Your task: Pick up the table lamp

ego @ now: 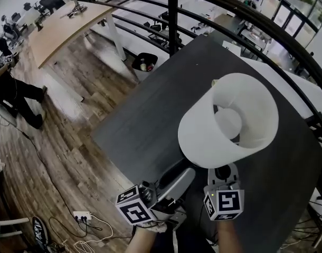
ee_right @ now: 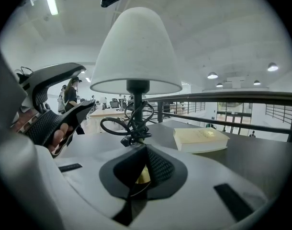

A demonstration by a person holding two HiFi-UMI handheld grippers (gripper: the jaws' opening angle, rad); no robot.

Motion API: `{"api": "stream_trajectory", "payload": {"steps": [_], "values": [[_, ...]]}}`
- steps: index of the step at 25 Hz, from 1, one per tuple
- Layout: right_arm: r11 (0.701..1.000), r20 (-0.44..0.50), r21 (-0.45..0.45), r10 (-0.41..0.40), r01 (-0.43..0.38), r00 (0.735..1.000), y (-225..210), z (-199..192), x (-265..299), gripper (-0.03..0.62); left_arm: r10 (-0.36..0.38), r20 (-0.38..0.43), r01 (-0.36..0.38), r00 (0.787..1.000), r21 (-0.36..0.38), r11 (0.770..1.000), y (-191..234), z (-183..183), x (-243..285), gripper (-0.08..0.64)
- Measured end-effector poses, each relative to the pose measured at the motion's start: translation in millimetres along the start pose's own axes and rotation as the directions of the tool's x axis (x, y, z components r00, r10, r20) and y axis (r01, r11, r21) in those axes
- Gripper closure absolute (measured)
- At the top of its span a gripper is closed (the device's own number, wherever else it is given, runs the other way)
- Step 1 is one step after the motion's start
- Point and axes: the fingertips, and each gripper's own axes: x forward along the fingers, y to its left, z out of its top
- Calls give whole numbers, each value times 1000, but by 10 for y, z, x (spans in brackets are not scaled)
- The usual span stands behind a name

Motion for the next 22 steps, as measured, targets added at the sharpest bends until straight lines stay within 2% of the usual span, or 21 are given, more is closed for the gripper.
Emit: {"api": "stream_trajectory", "payload": {"steps": [7,16,22], "values": [[1000,-15,-7,-5,5,1000,26,-59,52,598,-85,19,85,996,-20,996,-48,73,84,348],[1000,-20,-5,-2,2,1000,37,-100,103,598,-145,42,148,989,-71,987,-93,94,158,345],[1000,-25,-16,-3,3,1000,22,-108,98,598,-174,44,176,984,-69,982,-143,86,228,343]]}}
